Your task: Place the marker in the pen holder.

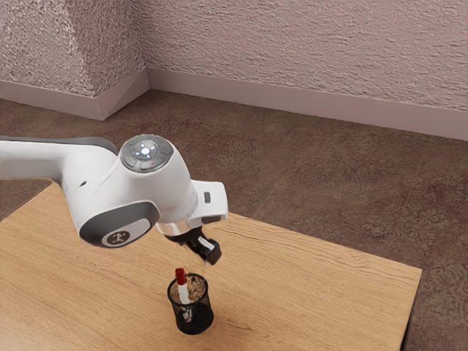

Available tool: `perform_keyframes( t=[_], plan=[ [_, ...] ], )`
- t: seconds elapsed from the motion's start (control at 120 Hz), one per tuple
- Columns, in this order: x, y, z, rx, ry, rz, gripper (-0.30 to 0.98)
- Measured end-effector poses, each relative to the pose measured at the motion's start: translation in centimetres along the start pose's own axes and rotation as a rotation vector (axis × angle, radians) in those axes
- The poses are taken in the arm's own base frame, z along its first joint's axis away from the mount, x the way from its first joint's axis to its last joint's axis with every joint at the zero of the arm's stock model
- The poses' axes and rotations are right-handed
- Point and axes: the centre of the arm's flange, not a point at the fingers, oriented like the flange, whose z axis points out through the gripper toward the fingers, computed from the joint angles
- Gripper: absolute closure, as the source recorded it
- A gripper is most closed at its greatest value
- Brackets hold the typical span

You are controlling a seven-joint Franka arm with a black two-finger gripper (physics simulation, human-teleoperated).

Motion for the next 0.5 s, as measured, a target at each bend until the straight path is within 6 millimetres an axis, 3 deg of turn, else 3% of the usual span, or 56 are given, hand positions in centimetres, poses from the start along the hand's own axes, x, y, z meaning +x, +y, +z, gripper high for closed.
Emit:
perform_keyframes(
  t=[0.083,0.167,0.258,0.317,0.358,0.417,0.5],
  plan=[
    [2.0,-2.3,-0.7,0.001,0.009,-0.059,0.16],
    [5.3,-7.1,-2.7,-0.021,0.036,-0.187,0.11],
    [13.4,-13.1,-10.8,-0.068,0.100,-0.334,0.07],
    [16.9,-18.0,-16.6,-0.073,0.121,-0.415,0.05],
    [17.6,-21.6,-18.7,-0.064,0.101,-0.461,0.04],
    [17.9,-26.0,-19.6,-0.047,0.054,-0.509,0.03],
    [17.3,-29.0,-18.7,-0.031,-0.035,-0.532,0.02]
  ],
)
